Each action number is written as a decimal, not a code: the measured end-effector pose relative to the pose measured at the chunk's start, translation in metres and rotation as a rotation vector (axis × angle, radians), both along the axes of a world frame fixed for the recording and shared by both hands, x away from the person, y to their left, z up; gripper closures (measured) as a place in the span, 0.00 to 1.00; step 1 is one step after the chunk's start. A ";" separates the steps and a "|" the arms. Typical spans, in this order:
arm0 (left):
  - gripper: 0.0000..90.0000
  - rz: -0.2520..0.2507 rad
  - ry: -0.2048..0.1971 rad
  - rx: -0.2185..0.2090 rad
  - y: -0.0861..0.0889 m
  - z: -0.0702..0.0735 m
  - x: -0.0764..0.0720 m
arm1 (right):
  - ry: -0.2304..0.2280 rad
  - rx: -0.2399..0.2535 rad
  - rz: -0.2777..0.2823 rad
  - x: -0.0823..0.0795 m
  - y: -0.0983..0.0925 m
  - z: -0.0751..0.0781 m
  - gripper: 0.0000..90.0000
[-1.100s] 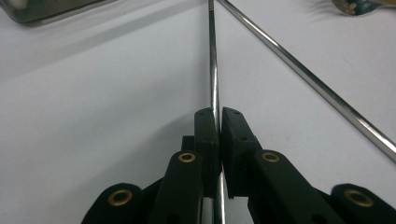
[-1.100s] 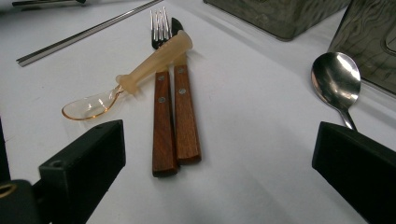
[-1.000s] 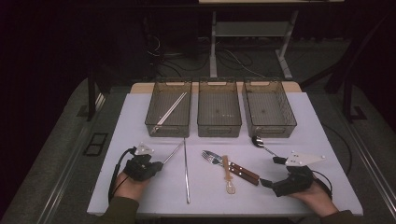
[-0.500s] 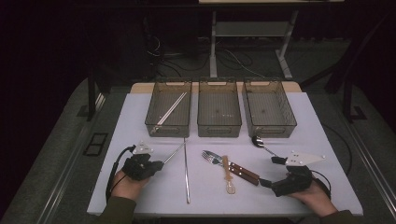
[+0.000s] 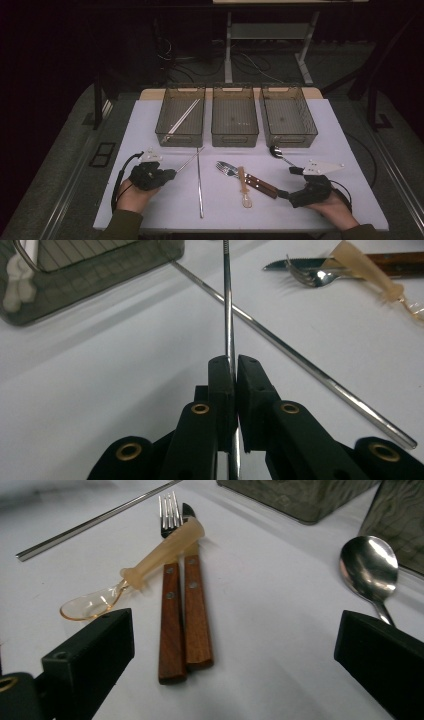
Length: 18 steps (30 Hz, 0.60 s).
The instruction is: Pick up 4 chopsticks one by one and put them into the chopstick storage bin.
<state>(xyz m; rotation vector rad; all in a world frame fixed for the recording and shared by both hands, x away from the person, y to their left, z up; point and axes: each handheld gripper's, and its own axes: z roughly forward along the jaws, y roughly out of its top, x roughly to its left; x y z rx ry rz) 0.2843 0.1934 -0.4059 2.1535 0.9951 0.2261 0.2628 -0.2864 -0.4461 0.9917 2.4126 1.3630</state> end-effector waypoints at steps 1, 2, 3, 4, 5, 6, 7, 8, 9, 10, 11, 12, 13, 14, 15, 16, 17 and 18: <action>0.94 0.000 -0.002 -0.005 0.000 0.001 0.000 | -0.005 -0.003 -0.003 0.001 -0.002 0.000 0.03; 0.94 -0.002 -0.004 -0.010 0.000 0.002 0.001 | -0.006 -0.007 -0.009 0.002 -0.004 0.000 0.03; 0.94 -0.004 -0.007 -0.019 0.000 0.004 0.001 | -0.005 -0.009 -0.015 0.002 -0.006 0.000 0.03; 0.94 -0.007 -0.008 -0.022 0.001 0.005 0.002 | -0.007 -0.002 -0.024 0.003 -0.008 0.001 0.03; 0.94 -0.006 -0.009 -0.028 0.000 0.006 0.002 | -0.011 0.004 -0.027 0.003 -0.009 0.001 0.03; 0.94 -0.011 -0.010 -0.035 0.000 0.007 0.003 | -0.013 0.008 -0.027 0.003 -0.009 0.002 0.03; 0.94 -0.011 -0.010 -0.042 0.000 0.008 0.003 | -0.012 0.006 -0.025 0.003 -0.008 0.002 0.03; 0.94 -0.015 -0.010 -0.045 -0.001 0.009 0.003 | -0.011 0.002 -0.023 0.003 -0.008 0.001 0.03; 0.94 -0.018 -0.013 -0.048 -0.002 0.010 0.003 | -0.009 -0.002 -0.018 0.003 -0.007 0.001 0.03; 0.94 -0.020 -0.017 -0.049 -0.003 0.011 0.004 | -0.008 -0.005 -0.017 0.003 -0.007 0.000 0.03; 0.94 -0.024 -0.021 -0.051 -0.003 0.012 0.004 | -0.007 -0.005 -0.016 0.003 -0.007 0.000 0.03; 0.94 -0.026 -0.024 -0.057 -0.005 0.014 0.004 | -0.006 -0.002 -0.018 0.003 -0.007 0.001 0.03; 0.94 -0.028 -0.028 -0.061 -0.005 0.015 0.005 | -0.007 -0.002 -0.018 0.003 -0.007 0.001 0.03; 0.94 -0.029 -0.031 -0.063 -0.006 0.016 0.005 | -0.007 -0.001 -0.019 0.003 -0.007 0.001 0.03; 0.94 -0.032 -0.035 -0.065 -0.007 0.018 0.005 | -0.007 -0.001 -0.019 0.003 -0.007 0.001 0.03; 0.94 -0.032 -0.037 -0.071 -0.008 0.019 0.006 | -0.008 -0.001 -0.019 0.002 -0.007 0.001 0.03; 0.94 -0.033 -0.039 -0.074 -0.009 0.020 0.006 | -0.008 -0.001 -0.019 0.002 -0.007 0.001 0.03; 0.94 -0.037 -0.041 -0.074 -0.010 0.020 0.007 | -0.007 -0.002 -0.019 0.002 -0.007 0.001 0.03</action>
